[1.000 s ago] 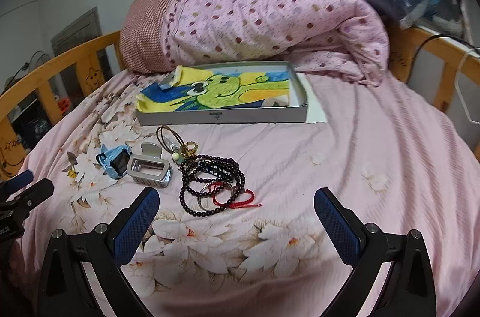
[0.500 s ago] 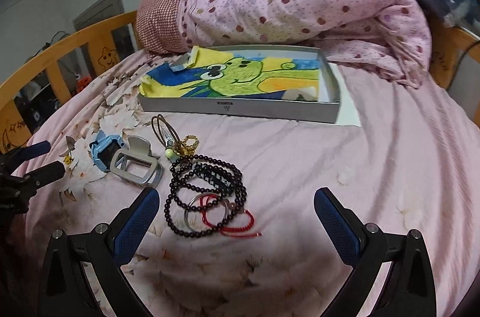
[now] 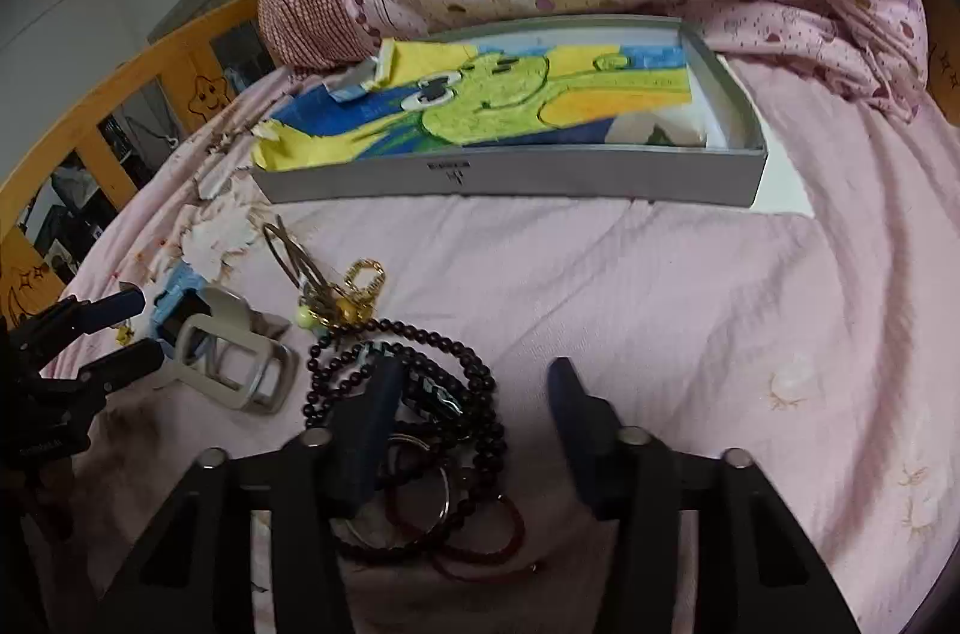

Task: Organize jewelry
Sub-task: 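Grasp the blue smartwatch with the left gripper while the right grasps the black bead bracelet, then carry the watch and bead bracelet into the grey tray and open both grippers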

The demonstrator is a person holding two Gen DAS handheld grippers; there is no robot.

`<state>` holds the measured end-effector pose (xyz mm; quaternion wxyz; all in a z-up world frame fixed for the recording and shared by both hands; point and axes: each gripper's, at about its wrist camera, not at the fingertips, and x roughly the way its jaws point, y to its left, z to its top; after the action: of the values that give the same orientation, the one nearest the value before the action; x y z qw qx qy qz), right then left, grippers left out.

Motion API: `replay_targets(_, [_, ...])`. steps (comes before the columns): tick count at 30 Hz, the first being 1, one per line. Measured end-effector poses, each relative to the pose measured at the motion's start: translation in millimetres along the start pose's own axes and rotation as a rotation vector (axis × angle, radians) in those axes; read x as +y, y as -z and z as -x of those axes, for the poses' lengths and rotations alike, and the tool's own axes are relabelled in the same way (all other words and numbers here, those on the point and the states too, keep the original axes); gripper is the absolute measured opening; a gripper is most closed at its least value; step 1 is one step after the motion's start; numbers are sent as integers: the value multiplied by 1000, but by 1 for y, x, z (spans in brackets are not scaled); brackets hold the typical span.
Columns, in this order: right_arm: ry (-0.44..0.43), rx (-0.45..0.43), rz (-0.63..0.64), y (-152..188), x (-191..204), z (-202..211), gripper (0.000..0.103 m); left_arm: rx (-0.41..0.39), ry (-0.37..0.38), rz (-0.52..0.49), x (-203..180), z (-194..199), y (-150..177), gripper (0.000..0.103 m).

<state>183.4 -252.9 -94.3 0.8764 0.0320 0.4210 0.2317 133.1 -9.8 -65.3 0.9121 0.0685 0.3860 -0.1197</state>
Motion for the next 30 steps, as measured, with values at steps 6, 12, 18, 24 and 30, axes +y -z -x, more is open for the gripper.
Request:
replay_targets(6, [11, 15, -5, 2, -1, -4, 34, 29, 13, -15, 2, -11, -1, 45])
replay_targets(12, [20, 23, 12, 4, 3, -6, 16, 52, -5, -36, -2, -20, -3, 24])
replay_targets(18, [15, -14, 24, 1, 9, 8, 12, 62, -8, 7, -1, -18, -4, 16])
replay_targets(24, [-12, -113, 42, -9, 25, 48, 11, 42, 16, 49, -4, 2, -3, 15])
replay_targets(30, [-38, -190, 59, -20, 43, 83, 11, -13, 43, 47, -14, 33, -11, 15])
